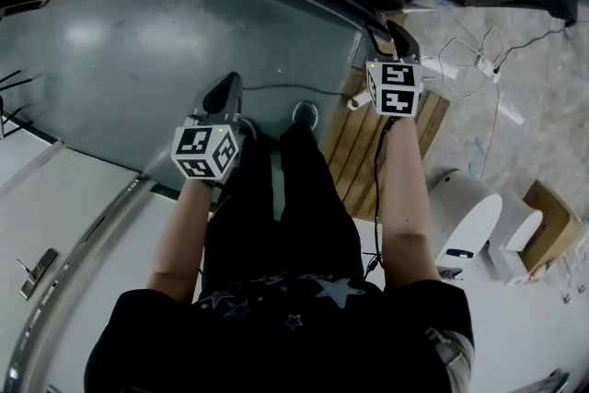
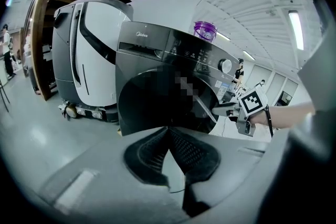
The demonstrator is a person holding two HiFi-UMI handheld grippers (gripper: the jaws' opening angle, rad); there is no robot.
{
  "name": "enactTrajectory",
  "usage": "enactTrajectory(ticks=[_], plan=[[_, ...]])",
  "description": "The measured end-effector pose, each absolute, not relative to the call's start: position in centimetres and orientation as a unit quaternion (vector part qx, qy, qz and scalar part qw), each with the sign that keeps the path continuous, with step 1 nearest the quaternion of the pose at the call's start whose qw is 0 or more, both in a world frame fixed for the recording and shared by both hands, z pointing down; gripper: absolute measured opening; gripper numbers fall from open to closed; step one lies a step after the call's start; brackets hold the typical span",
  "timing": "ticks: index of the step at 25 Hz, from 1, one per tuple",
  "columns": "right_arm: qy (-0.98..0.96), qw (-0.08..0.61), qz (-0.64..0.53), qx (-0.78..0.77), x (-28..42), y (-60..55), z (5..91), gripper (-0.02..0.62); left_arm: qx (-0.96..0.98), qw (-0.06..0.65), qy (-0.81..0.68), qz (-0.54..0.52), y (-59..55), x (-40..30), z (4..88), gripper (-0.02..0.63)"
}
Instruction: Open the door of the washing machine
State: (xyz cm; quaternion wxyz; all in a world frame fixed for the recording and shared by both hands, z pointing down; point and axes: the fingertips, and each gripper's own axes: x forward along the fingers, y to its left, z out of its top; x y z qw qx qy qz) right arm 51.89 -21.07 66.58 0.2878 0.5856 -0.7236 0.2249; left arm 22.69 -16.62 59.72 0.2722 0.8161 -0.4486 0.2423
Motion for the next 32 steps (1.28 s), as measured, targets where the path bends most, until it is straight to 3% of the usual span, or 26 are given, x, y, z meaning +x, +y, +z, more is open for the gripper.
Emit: enactTrajectory(ticks=[10, 32], plan=[[-0.705, 0.266, 0.246, 0.610, 49.3, -17.3, 66.7, 0.196, 0.808, 0.290, -0.453, 0.239, -13.8, 19.8, 61.1, 0.012], [-0.677, 0.317, 0.276, 0.604, 37.0, -8.5, 68.0, 0.143, 0.798, 0.315, -0.456, 0.235, -5.5, 7.1, 62.7, 0.012]])
